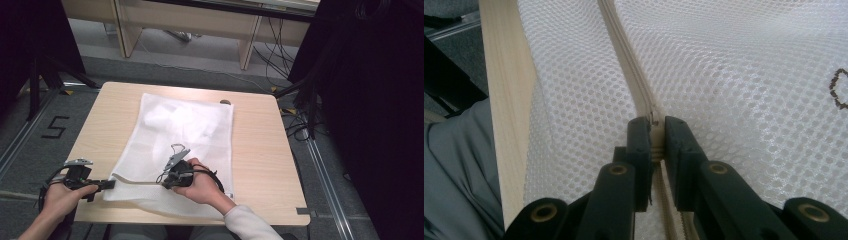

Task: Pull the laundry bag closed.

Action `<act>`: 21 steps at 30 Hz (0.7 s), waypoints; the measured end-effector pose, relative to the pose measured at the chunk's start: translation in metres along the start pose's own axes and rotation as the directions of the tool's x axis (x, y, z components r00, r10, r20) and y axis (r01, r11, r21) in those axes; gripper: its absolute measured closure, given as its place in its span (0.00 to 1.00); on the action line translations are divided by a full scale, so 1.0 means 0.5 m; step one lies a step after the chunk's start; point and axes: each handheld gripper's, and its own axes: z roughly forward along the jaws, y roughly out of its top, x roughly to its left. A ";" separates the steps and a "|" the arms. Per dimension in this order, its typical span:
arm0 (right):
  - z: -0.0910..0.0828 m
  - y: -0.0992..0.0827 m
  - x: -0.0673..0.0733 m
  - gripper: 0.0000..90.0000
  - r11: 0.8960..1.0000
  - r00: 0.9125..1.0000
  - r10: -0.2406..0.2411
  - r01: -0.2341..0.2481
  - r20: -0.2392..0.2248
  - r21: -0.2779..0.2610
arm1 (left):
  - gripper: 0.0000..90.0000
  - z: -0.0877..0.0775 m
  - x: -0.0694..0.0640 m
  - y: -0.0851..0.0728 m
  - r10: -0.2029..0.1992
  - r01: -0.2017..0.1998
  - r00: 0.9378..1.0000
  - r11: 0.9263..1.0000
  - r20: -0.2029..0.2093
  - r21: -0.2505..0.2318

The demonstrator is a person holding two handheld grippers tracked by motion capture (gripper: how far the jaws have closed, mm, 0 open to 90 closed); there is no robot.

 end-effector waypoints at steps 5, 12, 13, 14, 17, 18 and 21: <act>-0.005 -0.004 -0.004 0.92 1.000 1.000 -0.016 0.016 0.007 0.003 | 0.96 -0.003 0.003 0.001 0.027 -0.027 1.000 0.999 -0.002 0.025; -0.008 -0.007 -0.005 0.92 1.000 1.000 -0.013 0.013 0.008 -0.001 | 0.96 0.000 0.000 0.000 0.001 -0.001 1.000 1.000 -0.003 -0.003; -0.009 -0.007 -0.004 0.92 1.000 1.000 -0.010 0.010 0.007 0.000 | 0.96 -0.003 0.004 0.001 0.026 -0.026 1.000 0.999 -0.001 0.025; -0.009 -0.007 -0.004 0.92 1.000 1.000 -0.010 0.010 0.007 0.000 | 0.96 -0.003 0.004 0.001 0.026 -0.026 1.000 0.999 -0.001 0.025; -0.011 -0.008 -0.006 0.92 1.000 1.000 -0.011 0.011 0.006 -0.003 | 0.96 0.000 0.000 0.000 0.002 -0.002 1.000 1.000 -0.003 0.000; -0.011 -0.008 -0.006 0.92 1.000 1.000 -0.011 0.011 0.006 -0.003 | 0.96 0.000 0.000 0.000 0.002 -0.002 1.000 1.000 -0.003 0.000; -0.015 -0.010 -0.006 0.92 1.000 1.000 -0.006 0.006 0.008 -0.001 | 0.96 -0.003 0.003 0.001 0.028 -0.028 1.000 0.999 -0.006 0.022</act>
